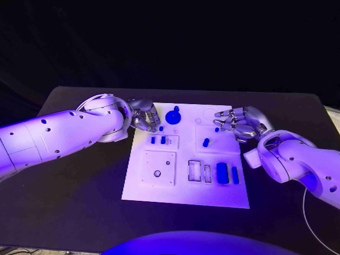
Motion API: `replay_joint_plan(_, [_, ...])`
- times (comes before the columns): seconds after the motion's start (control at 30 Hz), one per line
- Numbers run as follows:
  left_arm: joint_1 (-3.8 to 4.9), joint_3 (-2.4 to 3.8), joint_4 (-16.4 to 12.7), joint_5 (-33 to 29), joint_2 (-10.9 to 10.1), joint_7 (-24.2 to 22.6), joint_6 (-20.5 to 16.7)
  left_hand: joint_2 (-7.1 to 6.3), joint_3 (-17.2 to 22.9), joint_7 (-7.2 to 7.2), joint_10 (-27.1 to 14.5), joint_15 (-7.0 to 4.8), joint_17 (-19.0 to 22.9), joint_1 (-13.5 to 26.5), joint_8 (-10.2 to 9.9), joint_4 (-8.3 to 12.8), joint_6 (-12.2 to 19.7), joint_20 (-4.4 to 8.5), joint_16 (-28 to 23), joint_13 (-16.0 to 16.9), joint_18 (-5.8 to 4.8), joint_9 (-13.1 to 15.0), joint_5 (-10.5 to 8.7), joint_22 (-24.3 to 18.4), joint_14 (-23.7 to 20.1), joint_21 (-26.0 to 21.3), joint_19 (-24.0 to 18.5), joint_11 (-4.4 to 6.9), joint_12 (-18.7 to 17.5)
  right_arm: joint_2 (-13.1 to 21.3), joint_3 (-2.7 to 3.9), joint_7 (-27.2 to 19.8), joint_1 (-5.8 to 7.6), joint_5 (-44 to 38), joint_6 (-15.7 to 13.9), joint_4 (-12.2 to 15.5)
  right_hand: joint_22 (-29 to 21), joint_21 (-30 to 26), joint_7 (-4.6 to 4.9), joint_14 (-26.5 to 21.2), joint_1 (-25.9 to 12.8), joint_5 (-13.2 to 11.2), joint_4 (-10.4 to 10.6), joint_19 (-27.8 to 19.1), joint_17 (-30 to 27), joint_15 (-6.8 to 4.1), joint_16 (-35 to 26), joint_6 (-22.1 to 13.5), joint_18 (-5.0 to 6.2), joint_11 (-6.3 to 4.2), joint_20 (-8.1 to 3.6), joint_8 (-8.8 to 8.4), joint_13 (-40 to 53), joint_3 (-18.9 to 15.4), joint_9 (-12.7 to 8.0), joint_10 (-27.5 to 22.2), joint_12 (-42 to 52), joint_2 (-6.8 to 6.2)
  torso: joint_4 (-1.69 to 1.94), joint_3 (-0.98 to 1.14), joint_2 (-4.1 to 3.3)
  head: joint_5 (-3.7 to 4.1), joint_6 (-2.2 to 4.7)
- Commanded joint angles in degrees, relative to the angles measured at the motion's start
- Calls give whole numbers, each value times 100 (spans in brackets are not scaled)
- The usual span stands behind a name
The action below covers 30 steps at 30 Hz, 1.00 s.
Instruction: Assemble the parts on the task board
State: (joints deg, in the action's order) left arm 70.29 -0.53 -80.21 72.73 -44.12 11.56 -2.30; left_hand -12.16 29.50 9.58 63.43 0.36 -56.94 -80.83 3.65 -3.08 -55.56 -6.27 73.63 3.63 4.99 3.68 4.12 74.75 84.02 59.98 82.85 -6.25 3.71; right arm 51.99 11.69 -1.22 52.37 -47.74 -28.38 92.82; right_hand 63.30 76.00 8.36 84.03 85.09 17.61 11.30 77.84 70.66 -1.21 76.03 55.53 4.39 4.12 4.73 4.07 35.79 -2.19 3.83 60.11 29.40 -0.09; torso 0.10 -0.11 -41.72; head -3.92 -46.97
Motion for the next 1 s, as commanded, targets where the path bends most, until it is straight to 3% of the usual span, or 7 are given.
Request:
replay_joint_plan(0.03, [52, 4, -54, -1898, -137, -689, -453, 18, -41, 44, -80, 55, 117, 72, 28, -47, -58, -8, -44, 3, 135, 16, -38, -135, -9, -312, -110, -8, 10, 50, 10, 350, 134, -910, 566, -44, -2, -26, 67, 192, 238, -89, -93, -6, -75, 44, -63, 133, 94, -5, 32, 30, -481, 197, 11, -44, -505, -53, 1, -3, 3, 31, 25])
replay_joint_plan(0.2, [98, -3, -150, -4584, -444, -1579, -580, 161, -157, 130, -187, 121, 941, 144, 29, -131, -87, -70, -512, 17, 298, 16, -39, -665, -394, -1371, -512, -72, 95, 180, 13, 682, 329, -1864, 1018, -71, -12, -33, 18, 192, 443, -142, -197, -9, -129, 58, -111, 340, 94, 7, 62, 104, -1045, 454, 25, -74, -1069, -179, -4, -7, -9, 49, 90])
replay_joint_plan(0.33, [109, -23, -244, -6128, -646, -2200, -752, 238, -364, 139, -200, 156, 2251, 199, 70, -168, -186, -120, -1289, 37, 541, 25, -40, -1459, -1139, -2945, -1209, -85, 255, 284, 15, 1004, 448, -2834, 1313, -27, -16, -35, -17, 197, 470, -210, -199, -6, -153, 68, -133, 466, 98, 15, 84, 112, -1517, 676, 14, 30, -1418, -302, 20, -13, -3, 76, 96])
replay_joint_plan(0.5, [102, -105, -426, -7627, -760, -2807, -1077, 385, -473, 66, 84, 103, 2547, 267, 148, -247, -330, -101, -1427, 103, 555, 41, -41, -1573, -1319, -3095, -1283, 1, 550, 313, 16, 1432, 563, -4045, 1611, 73, -41, -53, -92, 218, 401, -495, -101, 8, -193, 49, -159, 633, 101, -30, 80, 89, -2113, 996, 4, 299, -1715, -466, 17, -15, 8, 104, 134])
replay_joint_plan(0.6, [62, -144, -553, -8193, -767, -3099, -1228, 503, -552, 19, 243, 62, 2546, 387, 254, -356, -482, -69, -1383, 155, 557, 65, -40, -1623, -1297, -3140, -1255, 60, 732, 233, 15, 1639, 596, -4676, 1779, 90, -53, -63, -155, 222, 381, -695, -63, 13, -242, 39, -190, 696, 102, -56, 68, 78, -2302, 1151, 7, 362, -1808, -522, 5, -27, -3, 175, 179])
replay_joint_plan(0.77, [-33, -165, -722, -8512, -769, -3487, -1235, 457, -826, -2, 236, 51, 2574, 684, 318, -539, -481, -45, -1337, 210, 545, 53, -19, -1699, -1292, -3212, -1221, 84, 916, 52, -2, 1863, 623, -5314, 2013, 43, -83, -89, -213, 226, 313, -893, 21, 11, -303, -3, -230, 738, 108, -115, 25, 38, -2543, 1369, 5, 400, -1935, -623, -15, -50, -17, 243, 225])
replay_joint_plan(1.0, [-82, -171, -804, -8632, -792, -3710, -1194, 440, -1016, 8, 156, 54, 2633, 773, 343, -588, -435, -45, -1321, 246, 544, 40, -16, -1750, -1319, -3263, -1208, 73, 1030, -207, -130, 1988, 710, -5736, 2268, -91, -206, -179, -255, 216, 260, -1003, 66, -27, -434, -95, -331, 720, 126, -139, -55, -24, -2854, 1620, 1, 301, -2116, -762, -19, -58, -29, 295, 249])
